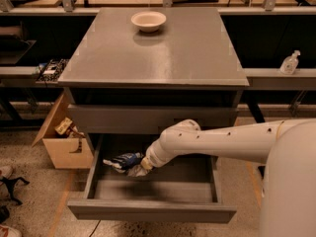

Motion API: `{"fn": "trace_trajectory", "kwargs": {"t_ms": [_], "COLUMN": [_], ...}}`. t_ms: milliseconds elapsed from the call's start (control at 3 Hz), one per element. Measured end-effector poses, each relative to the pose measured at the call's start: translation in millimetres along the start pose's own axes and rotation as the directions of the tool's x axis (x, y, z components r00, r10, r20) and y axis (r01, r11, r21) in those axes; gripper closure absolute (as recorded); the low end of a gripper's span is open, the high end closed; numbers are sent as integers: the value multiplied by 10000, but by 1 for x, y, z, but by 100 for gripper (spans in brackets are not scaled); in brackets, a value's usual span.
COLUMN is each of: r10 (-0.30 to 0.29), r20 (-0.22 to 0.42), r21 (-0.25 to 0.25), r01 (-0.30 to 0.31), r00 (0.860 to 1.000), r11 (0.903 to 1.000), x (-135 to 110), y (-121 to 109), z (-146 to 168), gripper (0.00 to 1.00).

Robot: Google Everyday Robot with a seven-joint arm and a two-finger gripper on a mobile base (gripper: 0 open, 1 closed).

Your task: Place blue chip bag into middle drawer

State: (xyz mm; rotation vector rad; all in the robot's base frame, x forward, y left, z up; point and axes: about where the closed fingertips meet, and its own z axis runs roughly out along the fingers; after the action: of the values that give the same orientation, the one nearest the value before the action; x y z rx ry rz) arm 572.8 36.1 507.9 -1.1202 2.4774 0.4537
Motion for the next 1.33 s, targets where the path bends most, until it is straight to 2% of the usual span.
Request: {"fn": "trace_trajectory", "kwargs": {"t_ms": [333,667,1000,1333], "r10": [-8,80,82,77], "r20": [160,52,24,6], "r21": [198,373,355,333], "r01": [5,-82,-83,-77], "r00": [9999,10000,10000,10000], "r11": [9998,9993,9993,9994], "x": [-5,-10,-10,-9], "y": [-3,-10,-9,-8], "z": [29,50,51,53], "gripper": [100,91,73,50]}}
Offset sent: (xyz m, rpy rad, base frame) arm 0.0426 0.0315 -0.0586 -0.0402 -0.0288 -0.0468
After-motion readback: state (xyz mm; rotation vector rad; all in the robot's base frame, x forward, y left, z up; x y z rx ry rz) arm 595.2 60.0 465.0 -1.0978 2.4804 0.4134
